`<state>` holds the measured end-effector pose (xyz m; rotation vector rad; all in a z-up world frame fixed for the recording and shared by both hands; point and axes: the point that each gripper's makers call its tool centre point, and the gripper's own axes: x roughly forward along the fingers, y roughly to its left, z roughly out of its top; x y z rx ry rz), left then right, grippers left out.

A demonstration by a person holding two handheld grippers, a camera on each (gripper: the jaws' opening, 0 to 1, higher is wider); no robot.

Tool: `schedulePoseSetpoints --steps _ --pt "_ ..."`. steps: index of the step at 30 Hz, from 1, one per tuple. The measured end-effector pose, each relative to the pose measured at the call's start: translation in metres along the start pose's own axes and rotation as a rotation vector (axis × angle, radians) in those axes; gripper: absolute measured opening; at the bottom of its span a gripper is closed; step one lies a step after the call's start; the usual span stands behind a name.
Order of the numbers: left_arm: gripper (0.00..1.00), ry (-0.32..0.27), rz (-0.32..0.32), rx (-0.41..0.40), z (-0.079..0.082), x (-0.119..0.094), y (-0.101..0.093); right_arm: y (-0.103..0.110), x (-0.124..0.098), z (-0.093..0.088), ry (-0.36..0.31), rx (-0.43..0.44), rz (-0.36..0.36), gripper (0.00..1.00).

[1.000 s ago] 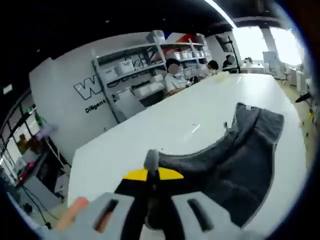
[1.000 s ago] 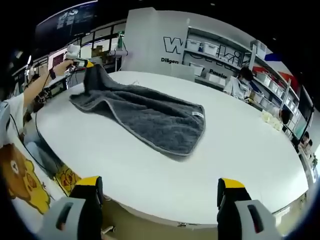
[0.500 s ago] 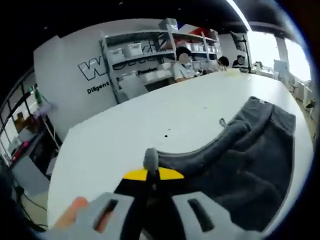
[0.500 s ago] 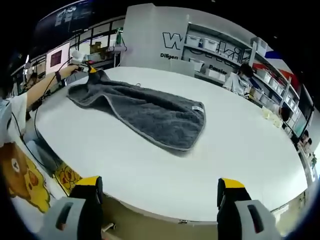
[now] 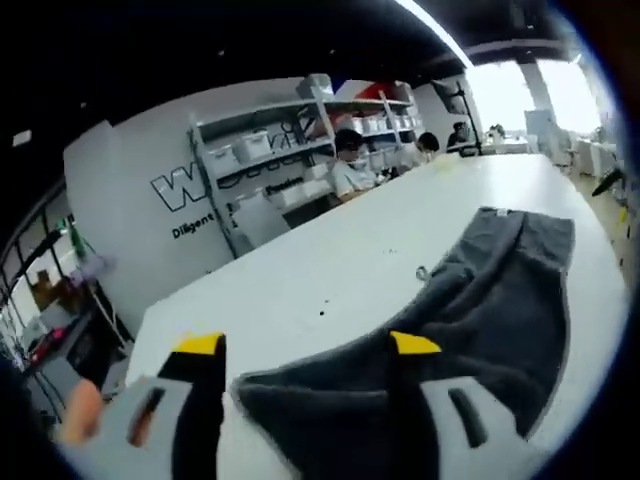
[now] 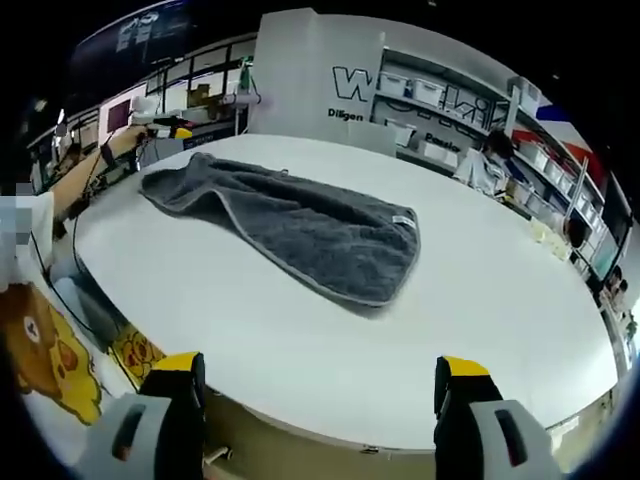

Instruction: Fold the towel on the table until its edges align and the towel forms a compact rectangular stack.

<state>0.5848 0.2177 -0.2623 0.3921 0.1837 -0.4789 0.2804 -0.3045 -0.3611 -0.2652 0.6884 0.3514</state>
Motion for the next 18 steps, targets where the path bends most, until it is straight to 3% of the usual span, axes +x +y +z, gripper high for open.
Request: schedulePoseSetpoints --steps 6,10,12,18 --pt "0.81 -0.082 -0.079 -0.051 0.008 -0.062 -0.047 0.0 0.001 0.0 -0.008 -0.002 0.007 0.99" --pt "0.81 -0.132 -0.11 -0.132 0.005 -0.111 -0.076 0.0 0.003 0.001 -0.017 -0.007 0.013 0.99" --pt "0.82 -0.098 -0.149 -0.171 -0.005 -0.132 -0.093 0.001 0.004 0.001 -0.018 -0.008 0.017 0.99" --pt "0.92 -0.061 -0.165 -0.237 -0.033 -0.176 -0.13 0.003 0.007 0.001 -0.021 -0.014 0.034 0.99"
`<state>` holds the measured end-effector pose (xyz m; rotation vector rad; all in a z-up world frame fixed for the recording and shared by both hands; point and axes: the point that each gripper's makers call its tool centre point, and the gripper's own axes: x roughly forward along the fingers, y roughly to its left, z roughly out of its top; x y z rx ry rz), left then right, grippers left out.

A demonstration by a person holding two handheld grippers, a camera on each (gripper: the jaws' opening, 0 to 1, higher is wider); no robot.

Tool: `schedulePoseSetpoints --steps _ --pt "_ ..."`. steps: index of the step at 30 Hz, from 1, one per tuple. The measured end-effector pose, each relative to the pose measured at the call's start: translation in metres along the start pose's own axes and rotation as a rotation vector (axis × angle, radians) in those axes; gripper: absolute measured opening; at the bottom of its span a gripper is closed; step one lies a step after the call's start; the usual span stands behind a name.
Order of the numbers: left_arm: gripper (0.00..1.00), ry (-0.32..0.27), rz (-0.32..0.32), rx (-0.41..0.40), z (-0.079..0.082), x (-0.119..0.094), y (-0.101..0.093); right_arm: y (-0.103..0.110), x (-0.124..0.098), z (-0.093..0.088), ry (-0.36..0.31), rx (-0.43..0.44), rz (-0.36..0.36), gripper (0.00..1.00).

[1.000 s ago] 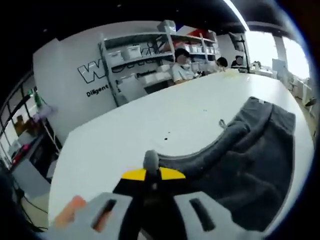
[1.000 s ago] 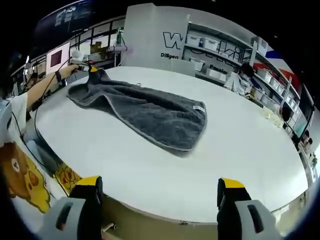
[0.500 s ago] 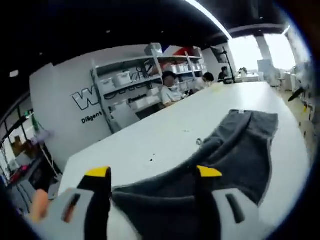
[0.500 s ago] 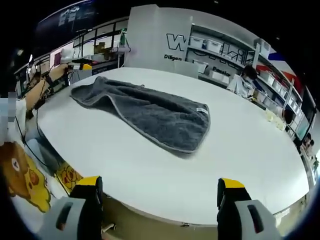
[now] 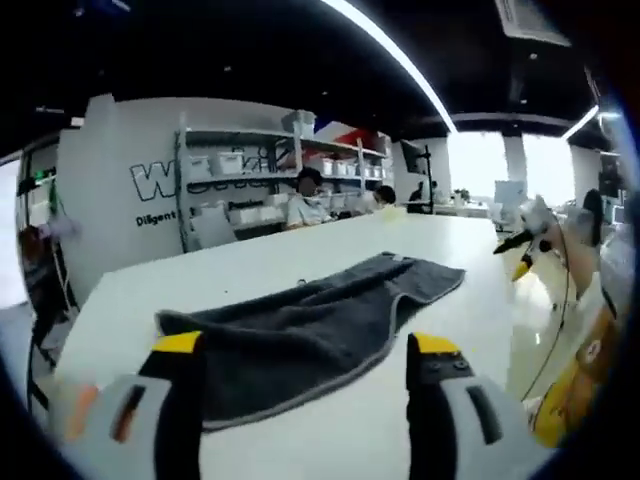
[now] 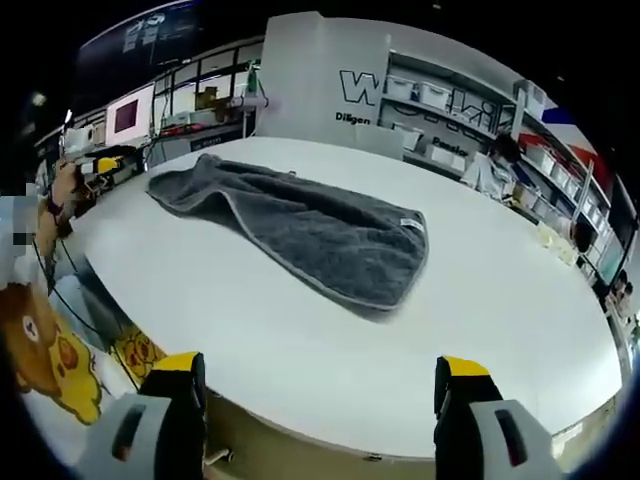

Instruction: Fold the towel on the table until its edges align and the towel forms a compact rectangular stack.

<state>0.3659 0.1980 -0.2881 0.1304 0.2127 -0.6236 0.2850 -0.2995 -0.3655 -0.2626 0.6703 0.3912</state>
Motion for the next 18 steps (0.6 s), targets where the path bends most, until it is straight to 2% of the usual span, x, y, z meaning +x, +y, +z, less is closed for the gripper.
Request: schedulePoseSetpoints --steps 4,7,12,18 --pt "0.99 0.043 0.023 -0.013 -0.025 -0.017 -0.016 0.003 0.001 0.0 -0.001 -0.006 0.009 0.99" --pt "0.99 0.068 0.042 -0.043 -0.042 -0.029 -0.022 0.004 0.002 0.0 -0.001 -0.006 0.012 0.99" --pt "0.99 0.082 0.054 -0.064 -0.058 -0.038 -0.031 0.005 0.005 -0.001 -0.001 -0.002 0.018 0.99" --pt "0.99 0.102 0.066 -0.091 -0.068 -0.042 -0.029 0.007 0.008 0.002 0.0 -0.007 0.028 0.99"
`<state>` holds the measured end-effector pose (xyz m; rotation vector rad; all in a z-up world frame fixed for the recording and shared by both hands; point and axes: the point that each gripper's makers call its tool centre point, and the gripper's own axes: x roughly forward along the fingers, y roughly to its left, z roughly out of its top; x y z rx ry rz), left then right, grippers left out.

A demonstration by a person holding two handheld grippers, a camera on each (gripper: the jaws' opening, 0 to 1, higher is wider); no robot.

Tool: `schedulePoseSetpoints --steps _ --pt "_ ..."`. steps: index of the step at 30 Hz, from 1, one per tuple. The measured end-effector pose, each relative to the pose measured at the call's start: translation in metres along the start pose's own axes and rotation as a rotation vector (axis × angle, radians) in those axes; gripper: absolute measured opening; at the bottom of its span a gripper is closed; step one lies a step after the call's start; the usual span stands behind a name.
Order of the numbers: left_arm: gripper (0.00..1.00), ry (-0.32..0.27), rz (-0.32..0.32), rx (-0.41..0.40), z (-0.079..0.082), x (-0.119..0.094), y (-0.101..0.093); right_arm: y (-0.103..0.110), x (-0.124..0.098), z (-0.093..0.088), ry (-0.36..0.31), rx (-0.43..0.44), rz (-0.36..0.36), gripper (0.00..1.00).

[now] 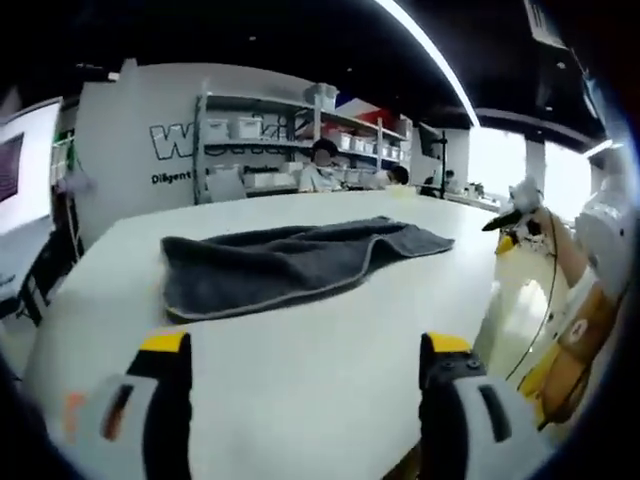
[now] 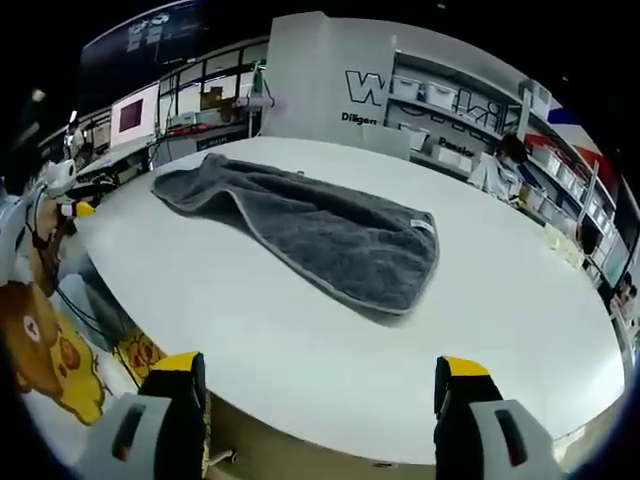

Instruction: Fold the towel on the table until its edges align and the towel forms a compact rectangular stack.

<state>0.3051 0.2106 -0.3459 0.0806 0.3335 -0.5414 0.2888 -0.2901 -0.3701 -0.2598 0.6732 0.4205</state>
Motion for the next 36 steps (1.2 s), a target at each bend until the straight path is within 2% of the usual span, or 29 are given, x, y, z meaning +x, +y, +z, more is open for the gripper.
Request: schedulePoseSetpoints --steps 5,26,32,36 --pt "0.99 -0.009 0.001 0.008 0.004 -0.001 0.002 0.0 0.003 0.002 0.003 -0.002 0.004 0.99" --pt "0.99 0.002 -0.026 -0.035 -0.002 0.003 0.004 -0.003 0.003 0.004 -0.007 -0.002 -0.009 0.98" --pt "0.99 0.008 -0.022 -0.047 -0.004 0.006 0.027 -0.007 0.003 0.004 -0.009 -0.03 -0.005 0.97" --pt "0.99 0.016 -0.024 -0.033 -0.006 0.011 0.05 -0.015 0.004 0.0 0.005 -0.1 0.005 0.96"
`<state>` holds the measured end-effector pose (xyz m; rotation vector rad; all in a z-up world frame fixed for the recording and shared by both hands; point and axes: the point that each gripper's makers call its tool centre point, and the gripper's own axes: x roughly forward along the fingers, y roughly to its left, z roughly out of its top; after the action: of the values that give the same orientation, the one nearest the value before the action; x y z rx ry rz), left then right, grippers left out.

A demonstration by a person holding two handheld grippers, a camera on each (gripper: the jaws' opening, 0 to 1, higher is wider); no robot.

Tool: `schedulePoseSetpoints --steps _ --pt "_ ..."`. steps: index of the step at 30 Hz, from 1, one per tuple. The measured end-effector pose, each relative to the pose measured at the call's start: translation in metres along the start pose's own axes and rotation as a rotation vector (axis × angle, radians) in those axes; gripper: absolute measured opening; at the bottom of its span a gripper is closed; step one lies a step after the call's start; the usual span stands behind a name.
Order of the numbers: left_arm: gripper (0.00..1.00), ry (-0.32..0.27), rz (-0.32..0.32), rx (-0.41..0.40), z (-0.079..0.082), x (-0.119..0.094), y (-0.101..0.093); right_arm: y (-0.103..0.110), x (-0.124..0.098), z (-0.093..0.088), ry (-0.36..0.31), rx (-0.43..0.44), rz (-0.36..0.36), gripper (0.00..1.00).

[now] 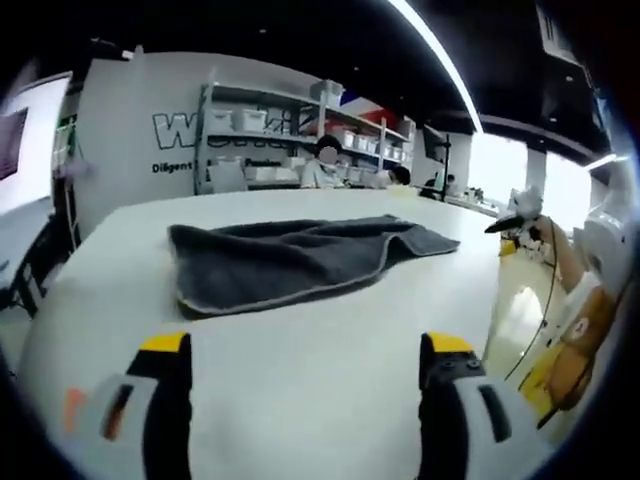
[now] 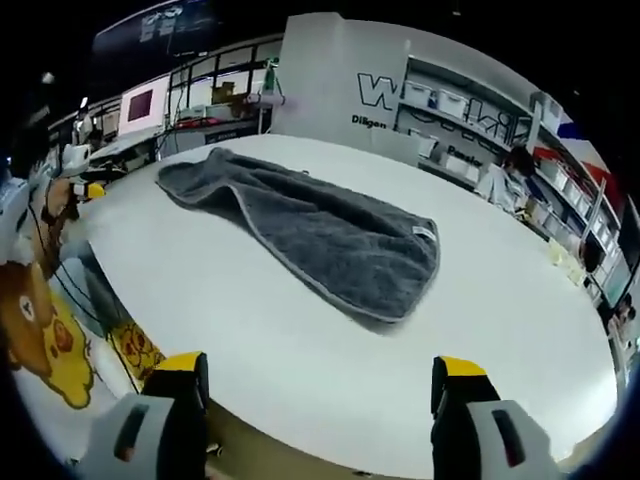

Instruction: Fold the towel on the table until its edges align and the towel forms a compact rectangular stack.

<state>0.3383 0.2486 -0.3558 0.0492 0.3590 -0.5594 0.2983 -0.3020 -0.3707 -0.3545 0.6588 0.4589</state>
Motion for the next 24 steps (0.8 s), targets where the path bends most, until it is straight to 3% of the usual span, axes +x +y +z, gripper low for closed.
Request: schedulePoseSetpoints --steps 5,8,10,14,18,20,24 --pt "0.99 0.014 -0.009 -0.004 -0.005 0.011 0.035 -0.019 0.003 -0.002 -0.02 -0.08 -0.003 0.94" --pt "0.96 0.007 -0.029 0.031 -0.004 0.016 0.047 -0.037 0.004 -0.001 -0.043 -0.23 -0.031 0.96" --pt "0.94 -0.035 -0.001 0.123 0.004 0.017 0.062 -0.04 0.005 -0.003 -0.057 -0.326 -0.007 0.98" --pt "0.89 -0.02 0.012 0.332 0.007 0.017 0.078 -0.042 0.008 -0.007 -0.054 -0.41 0.025 0.99" --pt "0.83 0.015 0.02 0.426 0.007 0.018 0.09 -0.045 0.011 -0.003 -0.067 -0.491 0.015 0.99" --pt "0.81 0.035 0.041 0.506 0.008 0.019 0.098 -0.043 0.012 0.005 -0.108 -0.544 0.024 0.99" --pt "0.8 0.048 0.02 0.625 0.012 0.027 0.104 -0.039 0.017 0.01 -0.134 -0.629 0.049 0.96"
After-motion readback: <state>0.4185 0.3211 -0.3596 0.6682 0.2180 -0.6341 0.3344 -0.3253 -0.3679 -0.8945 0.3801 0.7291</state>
